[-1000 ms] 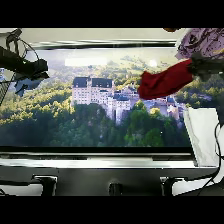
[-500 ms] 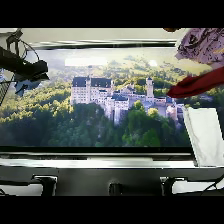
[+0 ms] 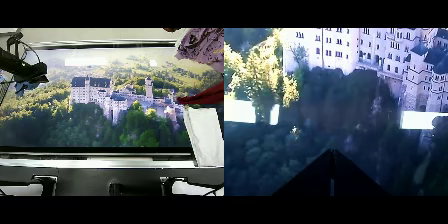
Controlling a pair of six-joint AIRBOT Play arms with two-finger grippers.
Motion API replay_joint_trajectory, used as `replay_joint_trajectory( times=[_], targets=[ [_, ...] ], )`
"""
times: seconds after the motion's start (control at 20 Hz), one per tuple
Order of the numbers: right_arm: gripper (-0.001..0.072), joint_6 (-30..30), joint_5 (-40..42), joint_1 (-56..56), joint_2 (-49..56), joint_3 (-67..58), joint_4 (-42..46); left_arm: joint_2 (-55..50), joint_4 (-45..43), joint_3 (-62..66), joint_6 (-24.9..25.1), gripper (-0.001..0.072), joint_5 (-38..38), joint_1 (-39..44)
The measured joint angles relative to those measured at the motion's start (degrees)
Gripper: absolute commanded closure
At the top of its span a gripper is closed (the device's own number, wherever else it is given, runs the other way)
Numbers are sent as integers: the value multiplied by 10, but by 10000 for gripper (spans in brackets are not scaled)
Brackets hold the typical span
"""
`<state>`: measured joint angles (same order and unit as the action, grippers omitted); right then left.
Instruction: Fold the clothes and pants, and hang the long-sleeved shirts on hangers.
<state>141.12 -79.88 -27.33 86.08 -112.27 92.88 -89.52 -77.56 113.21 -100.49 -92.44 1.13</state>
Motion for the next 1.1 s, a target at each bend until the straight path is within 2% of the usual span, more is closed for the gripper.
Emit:
replay_joint_trajectory(
  times=[0.25,0.6,0.8,1.1],
  targets=[
    [683,-4,-100,0,-6,1,49,3,0,0,0,690,-2,0],
    [683,-83,-202,0,-12,52,143,4,0,0,0,690,-2,0],
    [683,-106,-206,0,-42,157,188,4,0,0,0,690,-2,0],
    [682,-117,-165,0,-89,325,242,5,0,0,1,690,-8,0]
  ],
)
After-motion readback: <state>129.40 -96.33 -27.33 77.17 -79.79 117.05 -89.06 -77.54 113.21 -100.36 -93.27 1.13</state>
